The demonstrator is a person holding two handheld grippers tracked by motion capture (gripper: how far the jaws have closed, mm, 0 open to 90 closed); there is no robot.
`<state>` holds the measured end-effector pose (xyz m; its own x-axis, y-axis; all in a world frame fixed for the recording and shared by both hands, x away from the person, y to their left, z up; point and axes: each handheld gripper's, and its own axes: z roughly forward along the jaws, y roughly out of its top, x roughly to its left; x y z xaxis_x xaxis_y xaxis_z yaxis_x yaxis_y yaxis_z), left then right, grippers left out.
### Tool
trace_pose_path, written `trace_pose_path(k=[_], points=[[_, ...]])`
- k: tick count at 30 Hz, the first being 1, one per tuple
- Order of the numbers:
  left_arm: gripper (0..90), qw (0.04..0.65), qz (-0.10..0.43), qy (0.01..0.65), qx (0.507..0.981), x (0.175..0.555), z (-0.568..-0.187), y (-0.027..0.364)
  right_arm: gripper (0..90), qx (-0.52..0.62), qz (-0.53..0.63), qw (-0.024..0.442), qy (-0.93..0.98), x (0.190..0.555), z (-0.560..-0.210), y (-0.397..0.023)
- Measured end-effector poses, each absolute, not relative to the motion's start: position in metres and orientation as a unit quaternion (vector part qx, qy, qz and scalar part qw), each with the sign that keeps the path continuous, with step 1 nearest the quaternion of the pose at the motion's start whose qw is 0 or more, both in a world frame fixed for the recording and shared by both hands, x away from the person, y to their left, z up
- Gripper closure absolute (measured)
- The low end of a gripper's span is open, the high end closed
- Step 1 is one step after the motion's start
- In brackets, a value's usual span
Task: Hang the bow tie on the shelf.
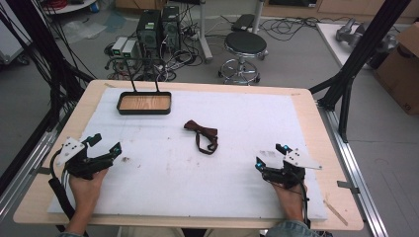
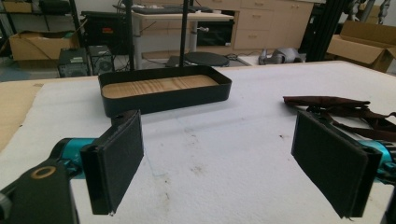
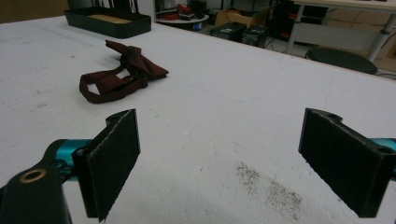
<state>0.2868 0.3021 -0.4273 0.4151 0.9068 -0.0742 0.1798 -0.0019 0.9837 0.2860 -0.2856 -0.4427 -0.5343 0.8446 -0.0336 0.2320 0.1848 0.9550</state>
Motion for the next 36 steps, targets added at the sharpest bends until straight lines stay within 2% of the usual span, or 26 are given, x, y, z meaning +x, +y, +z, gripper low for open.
trace_pose_path(k=[8,15,27,36], points=[[17.7,0.563,0.325,0.437,0.622,0.288,-0.428,0.303,11.5,0.380,0.526,0.286,0.705,0.293,-0.439,-0.280],[17.7,0.565,0.325,0.434,0.621,0.289,-0.428,0.304,11.6,0.367,0.525,0.281,0.715,0.311,-0.416,-0.271],[17.8,0.570,0.317,0.433,0.622,0.295,-0.430,0.303,11.8,0.337,0.538,0.269,0.725,0.364,-0.370,-0.238],[17.9,0.576,0.311,0.431,0.621,0.298,-0.432,0.301,13.8,0.337,0.527,0.247,0.740,0.405,-0.363,-0.201]])
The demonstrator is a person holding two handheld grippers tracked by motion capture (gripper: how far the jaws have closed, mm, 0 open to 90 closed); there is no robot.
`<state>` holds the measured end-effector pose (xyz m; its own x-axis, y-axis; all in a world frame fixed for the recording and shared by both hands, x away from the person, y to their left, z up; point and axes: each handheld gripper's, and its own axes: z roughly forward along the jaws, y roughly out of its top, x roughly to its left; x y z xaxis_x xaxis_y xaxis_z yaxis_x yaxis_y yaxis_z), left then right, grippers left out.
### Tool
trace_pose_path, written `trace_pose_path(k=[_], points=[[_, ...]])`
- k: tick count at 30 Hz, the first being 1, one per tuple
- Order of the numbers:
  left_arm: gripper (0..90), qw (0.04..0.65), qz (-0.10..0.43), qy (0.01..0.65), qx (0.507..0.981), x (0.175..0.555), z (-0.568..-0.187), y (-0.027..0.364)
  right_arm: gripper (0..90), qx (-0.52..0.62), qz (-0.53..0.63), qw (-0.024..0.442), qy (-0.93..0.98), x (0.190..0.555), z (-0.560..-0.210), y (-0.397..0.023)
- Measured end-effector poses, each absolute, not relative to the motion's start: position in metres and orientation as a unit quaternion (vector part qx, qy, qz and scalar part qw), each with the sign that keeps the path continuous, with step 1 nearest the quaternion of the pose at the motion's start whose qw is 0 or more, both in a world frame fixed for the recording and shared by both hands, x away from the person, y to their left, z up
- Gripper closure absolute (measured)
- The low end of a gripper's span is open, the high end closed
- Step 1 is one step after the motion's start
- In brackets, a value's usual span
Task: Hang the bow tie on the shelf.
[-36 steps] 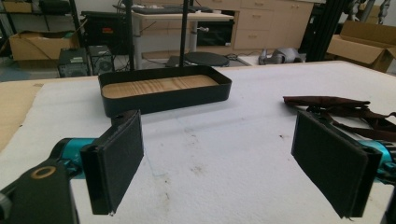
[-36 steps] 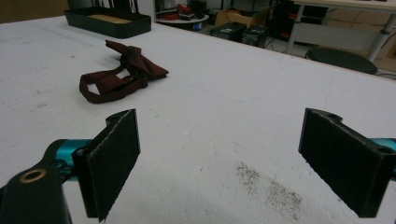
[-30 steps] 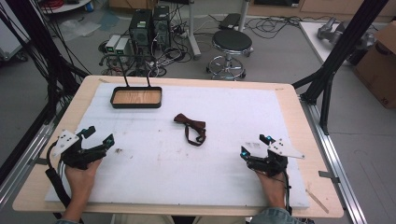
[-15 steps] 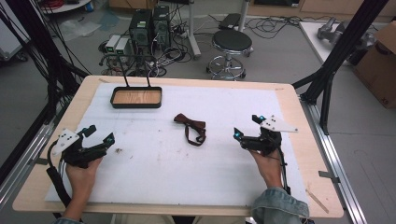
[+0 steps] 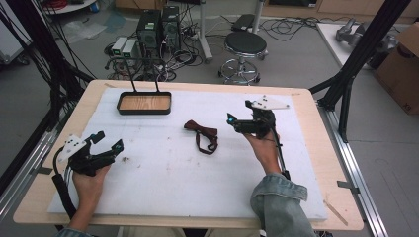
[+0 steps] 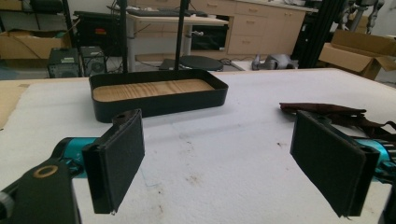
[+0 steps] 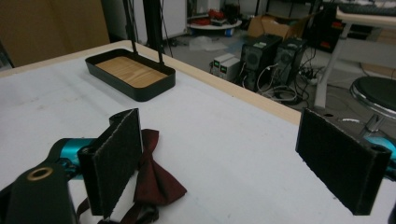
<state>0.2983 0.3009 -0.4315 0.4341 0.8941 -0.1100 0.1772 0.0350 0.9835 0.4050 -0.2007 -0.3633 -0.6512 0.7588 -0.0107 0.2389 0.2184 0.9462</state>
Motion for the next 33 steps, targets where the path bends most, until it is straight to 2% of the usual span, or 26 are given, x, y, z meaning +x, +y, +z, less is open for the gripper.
trace_pose_path(k=[4,5,7,10,15,33], points=[[17.9,0.575,0.310,0.431,0.622,0.299,-0.432,0.301,15.2,0.338,0.523,0.220,0.751,0.425,-0.372,-0.181],[17.9,0.575,0.310,0.431,0.623,0.299,-0.432,0.301,16.9,0.332,0.518,0.197,0.763,0.435,-0.380,-0.168],[17.9,0.576,0.309,0.430,0.623,0.299,-0.432,0.302,22.3,0.328,0.514,0.179,0.772,0.441,-0.386,-0.158],[17.9,0.576,0.310,0.431,0.622,0.298,-0.432,0.301,28.8,0.321,0.507,0.167,0.782,0.446,-0.397,-0.144],[17.9,0.576,0.309,0.431,0.623,0.299,-0.432,0.301,33.8,0.323,0.491,0.134,0.798,0.454,-0.416,-0.128],[18.1,0.575,0.306,0.429,0.626,0.300,-0.433,0.300,56.1,0.295,0.446,0.099,0.839,0.461,-0.443,-0.111]])
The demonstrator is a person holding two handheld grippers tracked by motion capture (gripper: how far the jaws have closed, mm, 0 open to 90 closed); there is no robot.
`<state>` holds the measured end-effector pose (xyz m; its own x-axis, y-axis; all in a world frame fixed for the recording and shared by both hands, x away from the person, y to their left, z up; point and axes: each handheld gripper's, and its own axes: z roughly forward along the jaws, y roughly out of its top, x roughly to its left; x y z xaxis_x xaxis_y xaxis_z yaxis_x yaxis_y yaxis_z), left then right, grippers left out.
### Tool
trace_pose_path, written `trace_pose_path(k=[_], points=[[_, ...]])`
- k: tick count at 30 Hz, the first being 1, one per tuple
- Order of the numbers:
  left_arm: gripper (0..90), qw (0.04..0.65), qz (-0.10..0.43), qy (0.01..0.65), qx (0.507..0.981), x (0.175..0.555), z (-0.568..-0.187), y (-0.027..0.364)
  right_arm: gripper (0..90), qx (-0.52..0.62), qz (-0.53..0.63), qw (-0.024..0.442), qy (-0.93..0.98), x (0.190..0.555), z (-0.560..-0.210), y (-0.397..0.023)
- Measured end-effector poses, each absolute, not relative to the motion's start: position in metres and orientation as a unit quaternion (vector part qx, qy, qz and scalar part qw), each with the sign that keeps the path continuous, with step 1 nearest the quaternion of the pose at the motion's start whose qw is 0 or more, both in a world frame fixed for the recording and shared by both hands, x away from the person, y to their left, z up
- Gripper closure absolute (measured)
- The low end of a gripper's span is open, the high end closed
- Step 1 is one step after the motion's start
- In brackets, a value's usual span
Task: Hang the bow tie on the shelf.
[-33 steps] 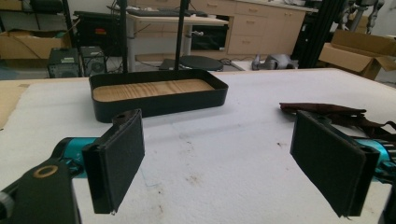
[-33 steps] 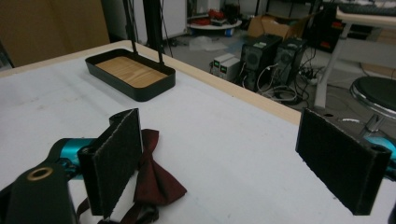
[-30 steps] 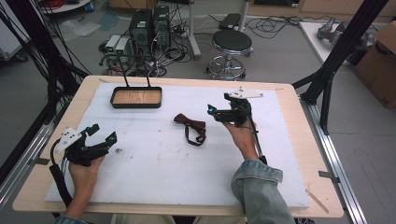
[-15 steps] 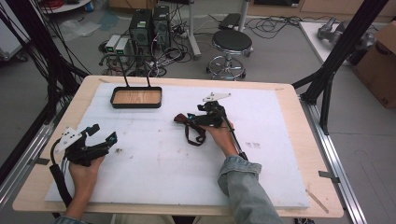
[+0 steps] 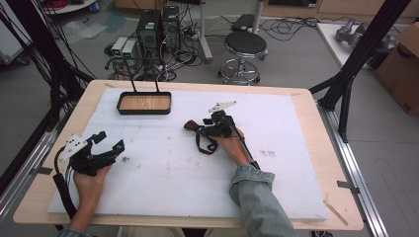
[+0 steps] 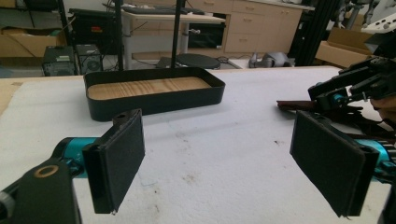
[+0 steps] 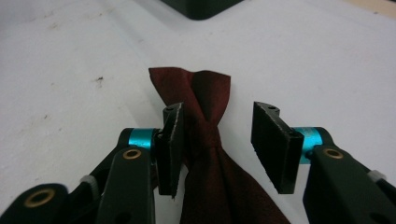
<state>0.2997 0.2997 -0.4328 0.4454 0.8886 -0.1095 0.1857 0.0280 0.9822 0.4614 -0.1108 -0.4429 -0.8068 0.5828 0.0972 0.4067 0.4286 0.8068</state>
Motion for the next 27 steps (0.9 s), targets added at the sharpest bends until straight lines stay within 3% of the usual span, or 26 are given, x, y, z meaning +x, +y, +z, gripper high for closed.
trace_pose_path(k=[8,27], points=[[18.2,0.573,0.306,0.430,0.627,0.300,-0.433,0.299,73.6,0.277,0.424,0.097,0.857,0.461,-0.445,-0.108],[18.4,0.572,0.305,0.429,0.629,0.300,-0.433,0.298,75.0,0.270,0.468,0.133,0.831,0.447,-0.410,-0.109]])
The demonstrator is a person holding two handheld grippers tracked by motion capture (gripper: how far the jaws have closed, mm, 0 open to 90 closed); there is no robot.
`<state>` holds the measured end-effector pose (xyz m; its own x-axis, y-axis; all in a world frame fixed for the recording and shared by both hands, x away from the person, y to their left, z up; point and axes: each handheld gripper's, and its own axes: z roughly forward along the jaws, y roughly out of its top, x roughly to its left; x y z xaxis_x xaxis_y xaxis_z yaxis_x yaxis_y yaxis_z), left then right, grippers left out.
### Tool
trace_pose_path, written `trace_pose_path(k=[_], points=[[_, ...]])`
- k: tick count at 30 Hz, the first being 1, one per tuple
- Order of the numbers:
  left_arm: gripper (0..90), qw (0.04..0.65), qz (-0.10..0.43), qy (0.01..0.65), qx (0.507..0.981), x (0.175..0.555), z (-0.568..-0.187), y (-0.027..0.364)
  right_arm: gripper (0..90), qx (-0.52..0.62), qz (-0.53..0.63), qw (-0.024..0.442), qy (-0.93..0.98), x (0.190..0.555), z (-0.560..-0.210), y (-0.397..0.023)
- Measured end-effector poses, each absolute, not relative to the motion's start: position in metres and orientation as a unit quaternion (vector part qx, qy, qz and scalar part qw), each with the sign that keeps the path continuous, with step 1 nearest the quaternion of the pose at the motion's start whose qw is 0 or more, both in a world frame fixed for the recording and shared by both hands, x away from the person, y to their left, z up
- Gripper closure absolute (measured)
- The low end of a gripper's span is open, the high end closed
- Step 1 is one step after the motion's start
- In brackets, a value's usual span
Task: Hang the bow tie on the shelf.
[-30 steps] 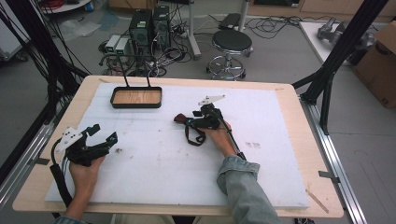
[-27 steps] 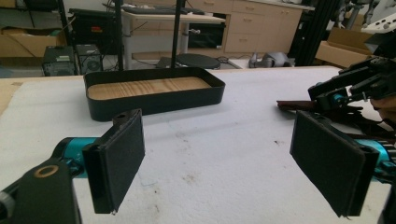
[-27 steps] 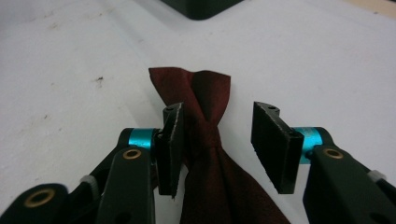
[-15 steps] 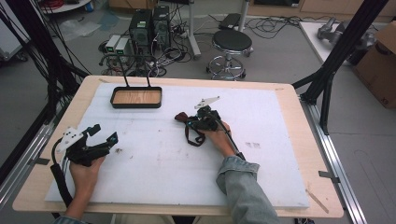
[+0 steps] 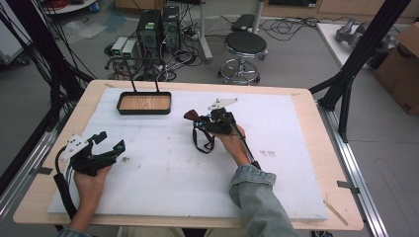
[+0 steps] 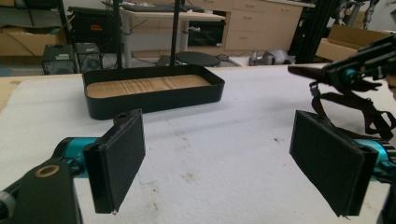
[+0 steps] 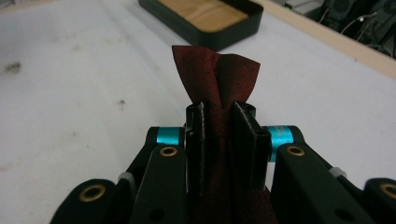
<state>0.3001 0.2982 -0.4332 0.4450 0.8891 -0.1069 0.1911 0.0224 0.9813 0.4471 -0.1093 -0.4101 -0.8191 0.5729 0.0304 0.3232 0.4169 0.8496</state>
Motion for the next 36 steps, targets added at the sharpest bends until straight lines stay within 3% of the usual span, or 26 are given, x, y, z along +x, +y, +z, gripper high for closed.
trace_pose_path(k=[17,36], points=[[18.7,0.578,0.301,0.427,0.627,0.301,-0.434,0.298,75.0,0.239,0.502,0.166,0.814,0.454,-0.350,-0.074],[18.8,0.581,0.297,0.426,0.626,0.305,-0.436,0.297,75.2,0.240,0.524,0.189,0.795,0.483,-0.321,-0.043]])
